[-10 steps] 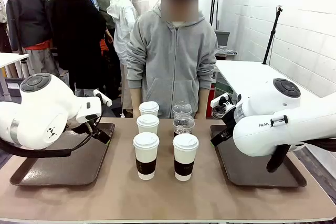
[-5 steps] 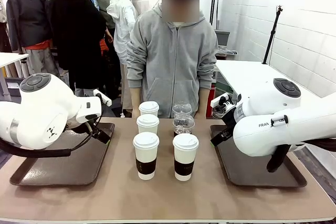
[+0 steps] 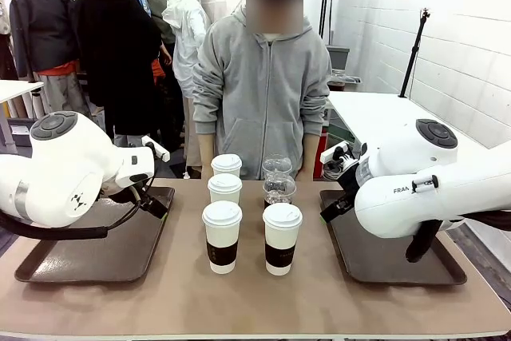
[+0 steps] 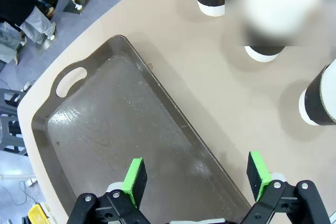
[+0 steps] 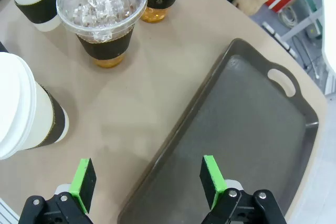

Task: Distribute the coffee onto the tray.
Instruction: Pick up one iced Americano and place it on the right Handle tray.

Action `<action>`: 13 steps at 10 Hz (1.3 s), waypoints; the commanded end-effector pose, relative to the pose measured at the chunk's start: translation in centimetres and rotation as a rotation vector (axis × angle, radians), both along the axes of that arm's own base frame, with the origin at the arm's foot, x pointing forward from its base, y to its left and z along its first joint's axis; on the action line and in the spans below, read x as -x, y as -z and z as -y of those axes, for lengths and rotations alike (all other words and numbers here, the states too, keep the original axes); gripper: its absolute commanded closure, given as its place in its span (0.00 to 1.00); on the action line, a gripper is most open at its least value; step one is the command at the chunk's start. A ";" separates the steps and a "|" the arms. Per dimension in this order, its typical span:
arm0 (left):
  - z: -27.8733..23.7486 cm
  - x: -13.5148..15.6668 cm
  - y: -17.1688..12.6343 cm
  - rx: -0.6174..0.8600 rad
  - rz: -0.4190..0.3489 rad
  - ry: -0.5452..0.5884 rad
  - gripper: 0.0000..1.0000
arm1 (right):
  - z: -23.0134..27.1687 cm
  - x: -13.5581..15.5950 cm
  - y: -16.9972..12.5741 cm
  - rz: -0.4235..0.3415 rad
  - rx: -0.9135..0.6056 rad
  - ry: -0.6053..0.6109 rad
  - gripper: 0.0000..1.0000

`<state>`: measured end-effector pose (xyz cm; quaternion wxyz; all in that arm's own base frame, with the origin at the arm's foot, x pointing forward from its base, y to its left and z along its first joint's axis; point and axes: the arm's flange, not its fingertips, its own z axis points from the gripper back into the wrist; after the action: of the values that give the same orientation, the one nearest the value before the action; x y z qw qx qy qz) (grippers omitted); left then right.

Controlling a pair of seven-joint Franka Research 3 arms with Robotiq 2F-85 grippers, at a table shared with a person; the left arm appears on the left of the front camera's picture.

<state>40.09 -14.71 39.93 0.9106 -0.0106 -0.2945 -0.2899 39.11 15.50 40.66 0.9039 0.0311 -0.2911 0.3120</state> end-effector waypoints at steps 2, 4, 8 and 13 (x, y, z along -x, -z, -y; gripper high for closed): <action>0.0 0.1 -1.6 0.011 0.027 0.019 0.00 | 1.0 0.6 -1.6 0.001 -0.088 -0.030 0.00; 0.0 0.2 -4.2 0.003 0.072 0.036 0.00 | 2.1 1.1 -3.9 0.023 -0.127 -0.053 0.00; -1.9 1.2 -8.9 0.056 0.143 0.077 0.00 | 4.6 2.2 -7.6 0.072 -0.216 -0.093 0.00; -5.8 2.1 -9.7 0.205 0.140 0.245 0.00 | 8.4 2.9 -7.9 0.072 -0.345 -0.220 0.00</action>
<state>38.82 -10.89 50.34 0.8508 -0.0950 -0.3854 -0.3443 36.85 8.01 50.14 0.8497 0.1767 -0.3658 0.3362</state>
